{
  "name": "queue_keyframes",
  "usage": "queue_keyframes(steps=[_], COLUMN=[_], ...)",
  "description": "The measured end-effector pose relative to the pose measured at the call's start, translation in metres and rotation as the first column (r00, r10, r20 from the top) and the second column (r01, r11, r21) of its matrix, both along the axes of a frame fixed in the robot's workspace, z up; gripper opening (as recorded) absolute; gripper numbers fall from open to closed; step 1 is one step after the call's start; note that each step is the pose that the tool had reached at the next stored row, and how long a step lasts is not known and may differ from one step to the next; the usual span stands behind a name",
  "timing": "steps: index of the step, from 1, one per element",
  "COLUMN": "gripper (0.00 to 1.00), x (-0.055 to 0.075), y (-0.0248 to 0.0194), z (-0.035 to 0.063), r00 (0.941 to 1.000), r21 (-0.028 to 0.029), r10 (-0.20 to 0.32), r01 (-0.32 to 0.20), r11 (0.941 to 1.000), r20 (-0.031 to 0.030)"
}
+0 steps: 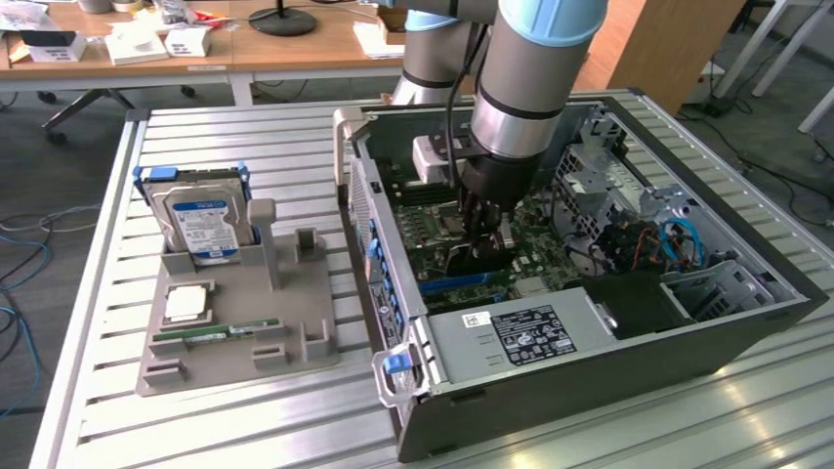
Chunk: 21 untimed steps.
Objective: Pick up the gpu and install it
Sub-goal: 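Insert the gpu into the slot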
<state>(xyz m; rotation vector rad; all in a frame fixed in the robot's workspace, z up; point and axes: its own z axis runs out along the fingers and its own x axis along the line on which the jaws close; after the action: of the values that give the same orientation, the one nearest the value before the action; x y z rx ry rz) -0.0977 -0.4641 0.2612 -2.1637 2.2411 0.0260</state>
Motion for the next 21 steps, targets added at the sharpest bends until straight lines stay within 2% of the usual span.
queue_keyframes(steps=[21], gripper=[0.26], x=[-0.0001], y=[0.0000], z=[-0.0024], r00=[1.0000], r21=[0.0001], r10=[0.000], r01=[0.000], r11=[1.0000], r20=[0.0000])
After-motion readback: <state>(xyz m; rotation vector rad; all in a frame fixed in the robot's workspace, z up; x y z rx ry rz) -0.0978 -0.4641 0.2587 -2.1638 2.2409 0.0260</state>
